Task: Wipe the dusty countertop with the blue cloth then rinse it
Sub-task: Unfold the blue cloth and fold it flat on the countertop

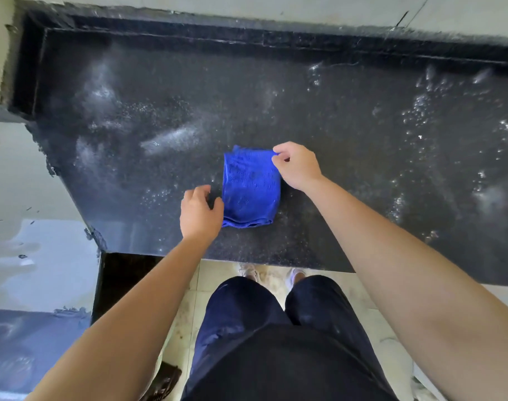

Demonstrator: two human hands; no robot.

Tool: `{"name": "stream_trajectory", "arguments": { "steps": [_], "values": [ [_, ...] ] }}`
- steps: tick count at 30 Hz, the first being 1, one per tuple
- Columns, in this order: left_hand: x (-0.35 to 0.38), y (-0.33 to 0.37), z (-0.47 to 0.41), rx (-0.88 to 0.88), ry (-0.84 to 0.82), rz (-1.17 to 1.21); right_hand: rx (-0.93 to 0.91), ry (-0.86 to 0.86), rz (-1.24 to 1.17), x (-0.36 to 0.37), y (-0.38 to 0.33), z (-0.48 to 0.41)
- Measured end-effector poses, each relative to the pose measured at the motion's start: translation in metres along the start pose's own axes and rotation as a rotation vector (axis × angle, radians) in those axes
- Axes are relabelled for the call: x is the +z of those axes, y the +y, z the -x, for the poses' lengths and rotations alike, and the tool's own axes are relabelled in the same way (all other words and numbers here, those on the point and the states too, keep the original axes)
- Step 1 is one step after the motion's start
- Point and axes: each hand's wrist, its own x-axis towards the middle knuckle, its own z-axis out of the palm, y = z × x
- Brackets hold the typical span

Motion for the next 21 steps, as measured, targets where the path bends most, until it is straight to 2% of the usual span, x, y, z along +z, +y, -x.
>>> {"name": "stream_trajectory", "arguments": {
  "steps": [2,5,8,12,17,19,21],
  "values": [
    [-0.004,0.020,-0.022,0.178,-0.001,-0.101,-0.007,-0.002,0.100,-0.005,0.013,0.000],
    [-0.006,0.051,-0.058,0.454,-0.136,-0.308,-0.005,-0.059,0.218,-0.004,0.021,-0.002],
    [-0.001,0.074,-0.084,0.610,-0.245,-0.517,-0.028,-0.079,0.282,0.001,0.022,-0.006],
    [0.004,0.087,-0.097,0.645,-0.225,-0.646,-0.032,-0.057,0.254,0.000,0.022,-0.011],
    [-0.008,0.085,-0.097,0.596,-0.227,-0.415,-0.037,0.064,0.099,-0.019,0.021,-0.009],
    [-0.016,0.086,-0.094,0.607,-0.202,-0.364,-0.041,0.024,0.080,-0.027,0.016,-0.011],
    [-0.024,0.090,-0.090,0.635,-0.188,-0.311,-0.039,-0.101,0.040,-0.030,0.009,-0.012]
  ]
}}
